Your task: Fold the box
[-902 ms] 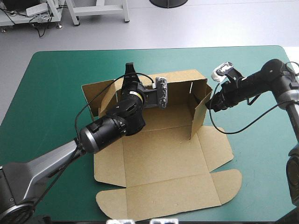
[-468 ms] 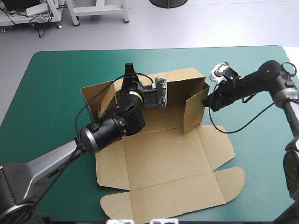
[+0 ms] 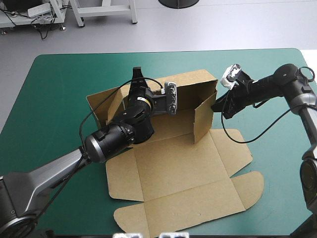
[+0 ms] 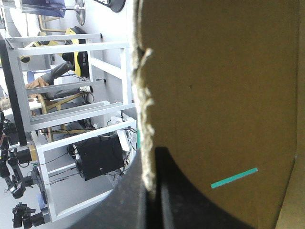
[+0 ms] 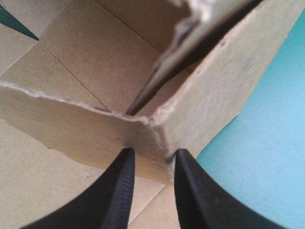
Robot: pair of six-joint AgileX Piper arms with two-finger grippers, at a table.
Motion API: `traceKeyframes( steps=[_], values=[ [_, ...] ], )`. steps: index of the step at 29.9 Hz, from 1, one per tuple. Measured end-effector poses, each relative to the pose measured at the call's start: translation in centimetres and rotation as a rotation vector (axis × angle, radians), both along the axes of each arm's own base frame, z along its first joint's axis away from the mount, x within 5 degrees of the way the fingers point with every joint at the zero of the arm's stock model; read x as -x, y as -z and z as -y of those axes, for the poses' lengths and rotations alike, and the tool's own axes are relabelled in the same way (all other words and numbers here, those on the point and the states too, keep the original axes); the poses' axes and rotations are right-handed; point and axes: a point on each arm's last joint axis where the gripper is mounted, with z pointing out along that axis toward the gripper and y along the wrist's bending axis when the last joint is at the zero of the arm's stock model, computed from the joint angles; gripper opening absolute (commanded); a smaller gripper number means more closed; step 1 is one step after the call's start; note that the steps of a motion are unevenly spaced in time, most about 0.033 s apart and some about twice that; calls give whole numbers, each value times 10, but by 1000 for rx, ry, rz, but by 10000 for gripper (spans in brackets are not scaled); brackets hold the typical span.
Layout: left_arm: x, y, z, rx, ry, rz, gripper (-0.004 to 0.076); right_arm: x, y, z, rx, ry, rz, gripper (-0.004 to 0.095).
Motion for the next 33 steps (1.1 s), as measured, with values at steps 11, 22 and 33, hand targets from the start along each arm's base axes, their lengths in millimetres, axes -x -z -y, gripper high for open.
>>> traceKeyframes(
  steps=[11, 22, 33],
  values=[
    [1, 2, 0, 16, -7, -31, -10, 1, -1, -2, -22, -12, -8, 275],
    [-2, 15, 4, -34, -13, -71, -10, -2, -2, -1, -27, 14, 14, 275],
    [-3, 17, 5, -67, -3, -72, -10, -12, 9, -1, -50, 47, 4, 275]
  ],
)
